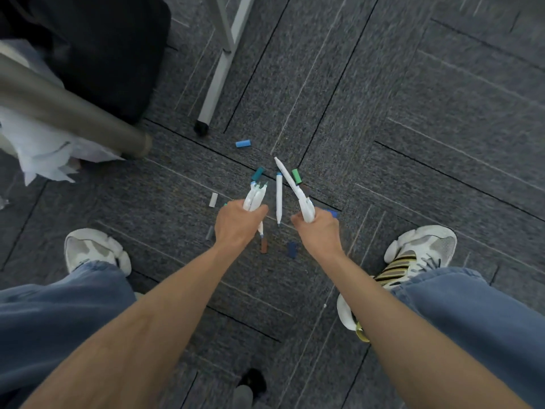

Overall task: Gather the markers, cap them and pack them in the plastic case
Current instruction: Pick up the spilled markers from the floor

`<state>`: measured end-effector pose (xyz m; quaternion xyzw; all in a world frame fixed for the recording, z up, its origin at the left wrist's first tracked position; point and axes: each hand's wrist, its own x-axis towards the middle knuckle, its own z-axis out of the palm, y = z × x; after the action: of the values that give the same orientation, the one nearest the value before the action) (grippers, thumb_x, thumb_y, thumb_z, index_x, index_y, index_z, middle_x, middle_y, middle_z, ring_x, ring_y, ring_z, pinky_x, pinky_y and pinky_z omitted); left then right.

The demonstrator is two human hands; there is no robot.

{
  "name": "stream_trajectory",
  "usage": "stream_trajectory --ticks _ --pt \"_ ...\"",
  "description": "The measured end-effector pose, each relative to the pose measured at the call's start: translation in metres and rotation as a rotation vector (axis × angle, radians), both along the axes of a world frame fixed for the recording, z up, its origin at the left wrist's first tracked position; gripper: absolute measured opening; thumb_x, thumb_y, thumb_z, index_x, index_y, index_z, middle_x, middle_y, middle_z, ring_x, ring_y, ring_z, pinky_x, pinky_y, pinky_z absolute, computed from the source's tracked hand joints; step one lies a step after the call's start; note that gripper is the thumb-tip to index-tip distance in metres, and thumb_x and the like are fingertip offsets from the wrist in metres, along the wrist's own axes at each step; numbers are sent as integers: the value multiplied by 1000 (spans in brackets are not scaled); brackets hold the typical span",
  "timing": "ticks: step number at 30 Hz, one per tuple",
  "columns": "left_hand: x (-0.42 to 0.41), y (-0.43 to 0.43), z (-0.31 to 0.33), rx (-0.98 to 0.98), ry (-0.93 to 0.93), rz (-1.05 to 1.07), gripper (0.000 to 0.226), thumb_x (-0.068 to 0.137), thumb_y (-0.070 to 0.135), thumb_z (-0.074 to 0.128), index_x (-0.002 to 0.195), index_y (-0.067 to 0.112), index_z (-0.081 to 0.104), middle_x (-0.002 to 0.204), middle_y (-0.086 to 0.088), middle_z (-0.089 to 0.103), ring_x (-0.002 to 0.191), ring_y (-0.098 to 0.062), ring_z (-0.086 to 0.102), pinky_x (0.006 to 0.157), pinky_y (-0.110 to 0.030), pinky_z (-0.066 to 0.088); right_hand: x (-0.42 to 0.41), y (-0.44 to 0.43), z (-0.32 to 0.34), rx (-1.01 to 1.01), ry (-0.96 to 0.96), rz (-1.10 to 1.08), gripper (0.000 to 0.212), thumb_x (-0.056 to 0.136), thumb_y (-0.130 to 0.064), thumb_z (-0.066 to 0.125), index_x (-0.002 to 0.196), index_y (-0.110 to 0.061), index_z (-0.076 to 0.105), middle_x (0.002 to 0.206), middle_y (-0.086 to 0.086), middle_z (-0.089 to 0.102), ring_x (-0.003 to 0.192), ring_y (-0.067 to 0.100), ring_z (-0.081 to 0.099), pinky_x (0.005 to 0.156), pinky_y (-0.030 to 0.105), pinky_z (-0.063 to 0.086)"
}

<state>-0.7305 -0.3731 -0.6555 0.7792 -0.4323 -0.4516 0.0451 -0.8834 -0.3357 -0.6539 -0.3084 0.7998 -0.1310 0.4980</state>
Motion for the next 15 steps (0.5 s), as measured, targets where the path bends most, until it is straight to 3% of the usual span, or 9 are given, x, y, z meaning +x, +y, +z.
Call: stream_trajectory --ticks 2,5,7,11,15 --pt "12 6 3 -35 106 96 27 74 38 64 63 13 67 58 -2 68 58 -18 68 61 -39 59 8 -14 -8 10 22 18 22 92 -26 66 103 -7 69 82 5 61 67 17 55 52 25 40" --pt "26 11 14 -39 265 211 17 83 21 64 77 7 71 62 1 71 57 -8 66 57 -24 53 22 -35 -21 6 136 89 32 90 -33 68 107 -6 68 93 10 68 81 26 65 60 33 49" --pt "35 12 21 -69 360 255 13 88 17 63 85 6 70 63 -1 71 55 -9 65 53 -22 49 32 -44 -26 -9 221 154 35 88 -33 69 108 -4 65 94 7 65 88 27 65 63 33 44" --pt "56 17 32 -151 461 238 13 92 15 60 80 10 64 60 -5 62 53 -14 59 52 -25 48 47 -54 -28 15 270 198 34 86 -28 70 110 -4 61 105 13 65 92 31 63 70 34 48" --pt "72 22 40 -280 441 165 27 93 21 62 71 6 57 62 -9 60 55 -14 56 53 -28 49 63 -59 -24 -1 300 293 26 85 -30 66 92 -7 56 88 7 59 79 28 59 61 29 41"
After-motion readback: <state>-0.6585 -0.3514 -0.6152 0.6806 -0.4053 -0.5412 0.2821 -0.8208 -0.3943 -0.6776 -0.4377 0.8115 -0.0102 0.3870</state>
